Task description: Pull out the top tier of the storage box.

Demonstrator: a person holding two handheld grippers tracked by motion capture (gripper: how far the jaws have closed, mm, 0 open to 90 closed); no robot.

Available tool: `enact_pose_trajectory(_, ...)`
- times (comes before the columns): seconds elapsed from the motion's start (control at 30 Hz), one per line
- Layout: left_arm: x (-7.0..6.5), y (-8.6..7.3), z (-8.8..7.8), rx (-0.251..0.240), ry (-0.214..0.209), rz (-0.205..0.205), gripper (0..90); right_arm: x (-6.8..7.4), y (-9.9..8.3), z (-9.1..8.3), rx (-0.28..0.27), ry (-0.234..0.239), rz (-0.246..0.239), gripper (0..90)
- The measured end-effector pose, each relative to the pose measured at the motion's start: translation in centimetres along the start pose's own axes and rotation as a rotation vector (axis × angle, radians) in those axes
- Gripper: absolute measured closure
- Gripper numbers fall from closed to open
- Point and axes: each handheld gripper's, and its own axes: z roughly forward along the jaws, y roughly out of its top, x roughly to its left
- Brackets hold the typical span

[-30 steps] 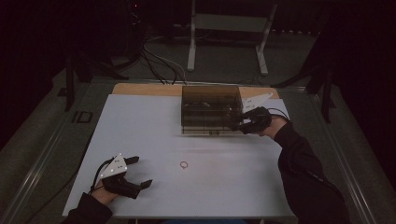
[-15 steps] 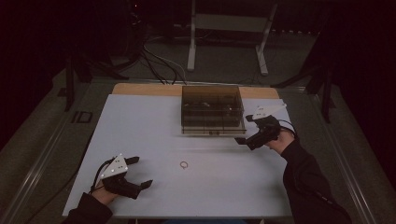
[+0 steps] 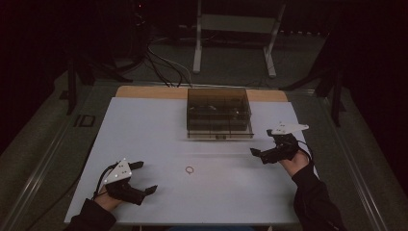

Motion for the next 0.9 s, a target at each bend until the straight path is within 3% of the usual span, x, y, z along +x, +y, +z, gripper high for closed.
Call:
enact_pose_trajectory(0.3,0.0,0.0,0.0,-0.001,0.000,0.002,1.1,0.6,-2.5,-0.3,-0.020,-0.044,0.043,0.3)
enact_pose_trajectory(0.63,0.0,0.0,0.0,0.000,0.000,0.003,1.1,1.3,-4.7,-0.3,-0.030,-0.077,0.058,0.3)
enact_pose_trajectory(0.9,0.0,0.0,0.0,0.002,0.000,0.004,1.0,2.1,-6.0,-0.3,-0.010,-0.066,0.059,0.3)
